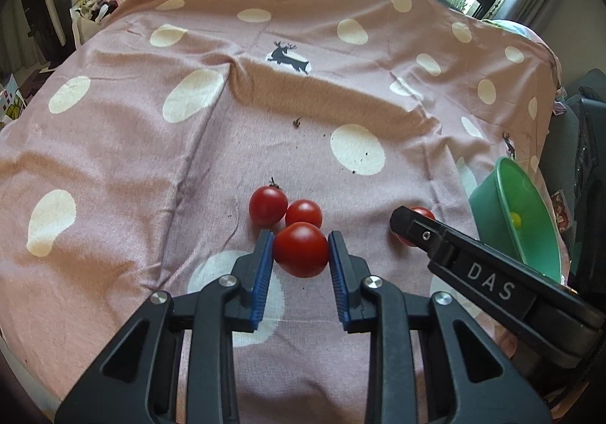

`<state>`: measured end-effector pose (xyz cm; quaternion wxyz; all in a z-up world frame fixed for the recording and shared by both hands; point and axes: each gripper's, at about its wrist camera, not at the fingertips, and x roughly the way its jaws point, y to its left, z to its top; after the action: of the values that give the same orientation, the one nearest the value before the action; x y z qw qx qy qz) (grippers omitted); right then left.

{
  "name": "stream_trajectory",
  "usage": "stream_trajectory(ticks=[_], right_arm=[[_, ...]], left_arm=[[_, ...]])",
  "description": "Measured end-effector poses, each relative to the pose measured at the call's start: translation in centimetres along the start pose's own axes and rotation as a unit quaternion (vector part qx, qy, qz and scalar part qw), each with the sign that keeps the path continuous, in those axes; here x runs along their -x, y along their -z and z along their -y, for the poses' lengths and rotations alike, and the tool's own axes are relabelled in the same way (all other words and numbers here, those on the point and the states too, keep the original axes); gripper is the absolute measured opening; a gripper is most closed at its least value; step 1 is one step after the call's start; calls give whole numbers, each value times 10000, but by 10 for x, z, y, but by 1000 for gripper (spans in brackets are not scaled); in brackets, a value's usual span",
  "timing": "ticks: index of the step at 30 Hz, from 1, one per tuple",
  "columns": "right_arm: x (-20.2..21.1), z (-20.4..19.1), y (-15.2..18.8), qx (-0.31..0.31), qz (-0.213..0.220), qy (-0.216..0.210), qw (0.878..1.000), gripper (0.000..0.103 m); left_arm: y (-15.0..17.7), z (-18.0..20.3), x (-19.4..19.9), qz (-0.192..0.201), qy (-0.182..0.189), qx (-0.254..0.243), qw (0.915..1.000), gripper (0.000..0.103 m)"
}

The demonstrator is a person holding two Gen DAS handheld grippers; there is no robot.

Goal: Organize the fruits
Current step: 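Lift the cherry tomato with the right gripper and carry it to the bowl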

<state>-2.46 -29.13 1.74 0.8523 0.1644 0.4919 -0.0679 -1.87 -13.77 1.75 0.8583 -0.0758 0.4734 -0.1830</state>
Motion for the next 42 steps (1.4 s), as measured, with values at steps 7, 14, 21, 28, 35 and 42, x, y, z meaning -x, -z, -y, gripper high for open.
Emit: stream_trajectory(ticks=[7, 14, 21, 28, 35, 42], right_arm=[[22, 1, -2, -19, 276, -189, 9994, 31], [49, 5, -2, -24, 655, -330, 9973, 31], [75, 18, -5, -187, 1093, -238, 9935, 31], [103, 48, -7, -495, 1591, 246, 9857, 31], [122, 90, -6, -1004, 1847, 560, 9760, 31], [131, 121, -3, -1441, 1923, 714, 9681, 31]], left_arm=[[-2, 9, 17, 349, 108, -58, 9993, 29], [-1, 26, 34, 736, 244, -223, 9967, 29], [-6, 53, 44, 939, 498, -457, 9933, 29], [-15, 89, 46, 976, 820, -708, 9893, 29], [-19, 130, 44, 954, 1185, -1041, 9829, 29], [-17, 165, 29, 732, 1357, -1352, 9788, 29]])
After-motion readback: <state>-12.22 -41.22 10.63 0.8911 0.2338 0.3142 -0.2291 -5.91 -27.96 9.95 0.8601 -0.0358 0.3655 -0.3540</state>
